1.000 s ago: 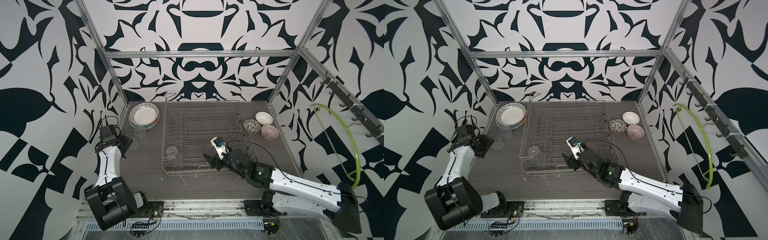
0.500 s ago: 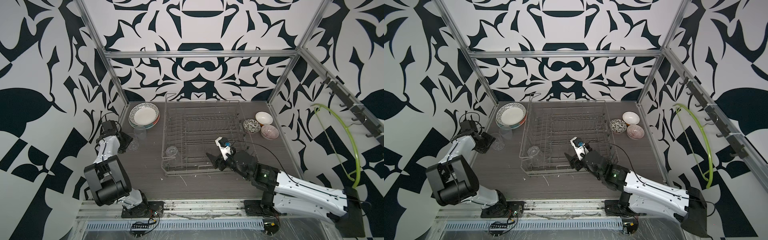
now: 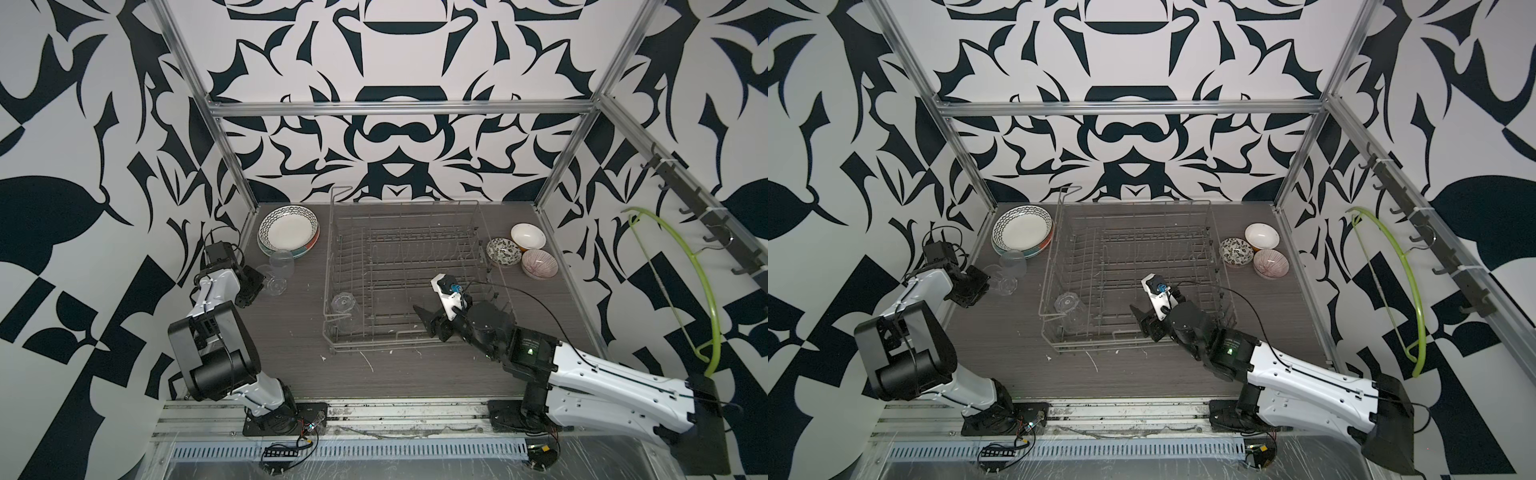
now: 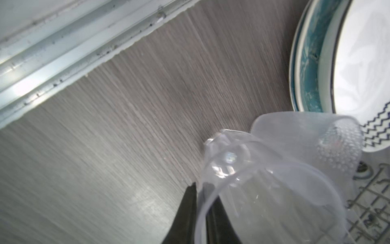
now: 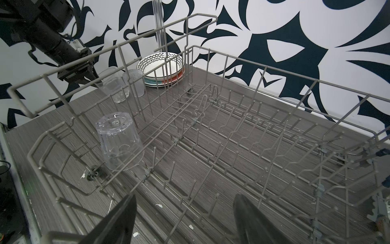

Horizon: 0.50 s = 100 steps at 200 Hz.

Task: Load bowls into a dish rack
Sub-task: Pick up the distractor at the center of the board.

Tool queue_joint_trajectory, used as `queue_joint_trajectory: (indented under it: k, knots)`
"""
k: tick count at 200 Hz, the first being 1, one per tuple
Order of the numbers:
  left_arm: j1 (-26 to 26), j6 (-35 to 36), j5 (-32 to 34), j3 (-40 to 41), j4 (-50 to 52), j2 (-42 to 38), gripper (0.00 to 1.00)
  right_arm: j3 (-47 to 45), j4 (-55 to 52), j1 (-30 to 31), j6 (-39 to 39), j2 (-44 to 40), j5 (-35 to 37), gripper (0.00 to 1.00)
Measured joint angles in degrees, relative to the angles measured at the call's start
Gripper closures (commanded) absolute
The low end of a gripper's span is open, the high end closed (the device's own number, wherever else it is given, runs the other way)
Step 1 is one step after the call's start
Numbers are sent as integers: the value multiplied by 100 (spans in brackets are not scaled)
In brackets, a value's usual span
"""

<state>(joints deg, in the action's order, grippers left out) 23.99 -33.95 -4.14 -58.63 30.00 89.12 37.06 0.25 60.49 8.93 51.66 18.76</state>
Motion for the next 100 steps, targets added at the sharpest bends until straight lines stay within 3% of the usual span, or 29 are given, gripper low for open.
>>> queue_joint_trajectory:
  k: [17, 63, 100]
  knots:
    - [0, 15, 7, 0, 2, 0, 100, -2, -2, 0, 0, 0, 17, 22]
    - [0, 48, 37, -144, 245, -48, 100, -28, -11, 0, 4, -66, 39, 22]
    - [0, 79, 13, -334, 610, -586, 100, -70, -9, 0, 22, -181, 55, 20]
